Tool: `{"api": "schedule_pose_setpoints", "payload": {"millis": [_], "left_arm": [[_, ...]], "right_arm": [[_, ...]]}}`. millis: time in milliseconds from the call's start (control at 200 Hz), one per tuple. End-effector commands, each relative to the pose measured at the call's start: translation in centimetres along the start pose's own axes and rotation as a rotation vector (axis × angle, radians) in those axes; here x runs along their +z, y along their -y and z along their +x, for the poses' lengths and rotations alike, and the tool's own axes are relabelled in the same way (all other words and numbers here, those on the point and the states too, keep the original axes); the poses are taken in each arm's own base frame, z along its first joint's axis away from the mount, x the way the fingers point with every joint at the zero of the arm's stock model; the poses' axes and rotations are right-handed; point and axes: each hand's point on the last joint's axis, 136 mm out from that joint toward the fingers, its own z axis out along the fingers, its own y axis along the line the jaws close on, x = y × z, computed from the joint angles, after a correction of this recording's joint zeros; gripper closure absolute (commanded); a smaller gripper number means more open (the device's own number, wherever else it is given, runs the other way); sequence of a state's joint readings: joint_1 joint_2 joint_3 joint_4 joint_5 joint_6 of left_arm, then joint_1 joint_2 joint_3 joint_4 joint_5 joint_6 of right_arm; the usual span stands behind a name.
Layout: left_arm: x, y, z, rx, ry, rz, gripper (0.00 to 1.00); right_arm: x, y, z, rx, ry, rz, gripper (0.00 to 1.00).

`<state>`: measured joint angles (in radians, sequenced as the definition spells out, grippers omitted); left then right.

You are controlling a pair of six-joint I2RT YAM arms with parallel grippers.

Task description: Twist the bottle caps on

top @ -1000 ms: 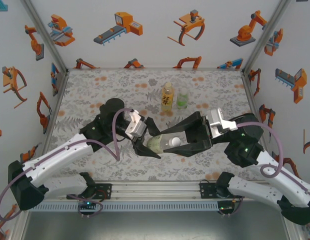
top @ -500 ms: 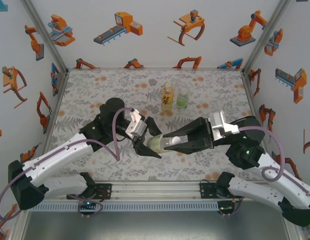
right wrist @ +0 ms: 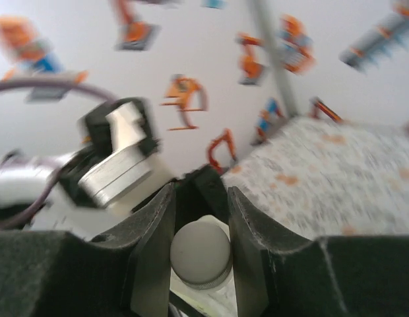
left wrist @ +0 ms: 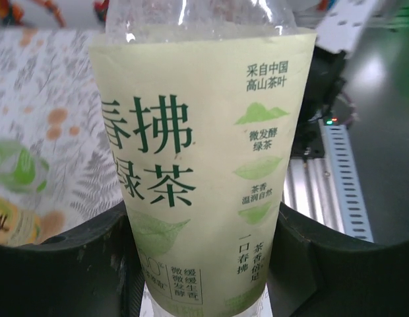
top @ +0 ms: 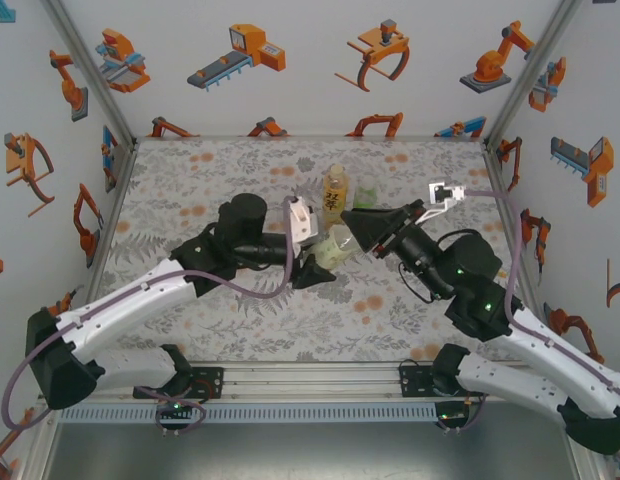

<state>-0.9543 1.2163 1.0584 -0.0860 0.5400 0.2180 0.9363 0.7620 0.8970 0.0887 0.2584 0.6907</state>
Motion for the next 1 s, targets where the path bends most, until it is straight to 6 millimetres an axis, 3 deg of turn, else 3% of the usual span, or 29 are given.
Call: {"api": "schedule_pose_setpoints", "payload": {"millis": [0,150,295,401,511,576,766,836,996], "left_arm": [[0.4,-2.1,-1.6,0.016,-0.017,-0.166,1.0],[0.0,-5.5,-1.2,-0.08,-0.064,-0.366,1.0],[0.2,-5.4,0.0,-0.106,-0.107,-0.366,1.0],[0.4,-4.8,0.7,-0.12,-0.129,-0.332,1.0],[0.5,-4.2,1.0,-0.131,-0.128,-0.299,1.0],[0.6,-3.6,0.6,-0.132,-0.122,-0.261,1.0],[0.5,-0.7,-1.1,-0.124,-0.058,-0.067,1.0],[0.2,1.5,-2.1,-0.1,-0.018,0.064,1.0],[-1.5,7.0,-4.2,0.034,0.128,0.367,1.0]], "right_arm": [[-0.8,8.5,2.0,0.185,0.036,0.446,1.0],[-0.3,10.0,3.9,0.265,0.022,0.509,1.0],[0.4,9.1,3.6,0.244,0.006,0.477,1.0],[0.4,7.7,2.0,0.175,0.024,0.422,0.78],[0.3,4.6,-0.2,0.046,0.041,0.275,0.5],[-0.1,2.7,-1.3,-0.021,0.049,0.183,0.41],[-3.3,-4.5,-2.9,-0.283,0.076,-0.217,0.41],[-5.0,-7.2,-2.7,-0.376,0.085,-0.385,0.44],[-8.6,-11.4,-2.0,-0.48,0.064,-0.656,0.43]]}}
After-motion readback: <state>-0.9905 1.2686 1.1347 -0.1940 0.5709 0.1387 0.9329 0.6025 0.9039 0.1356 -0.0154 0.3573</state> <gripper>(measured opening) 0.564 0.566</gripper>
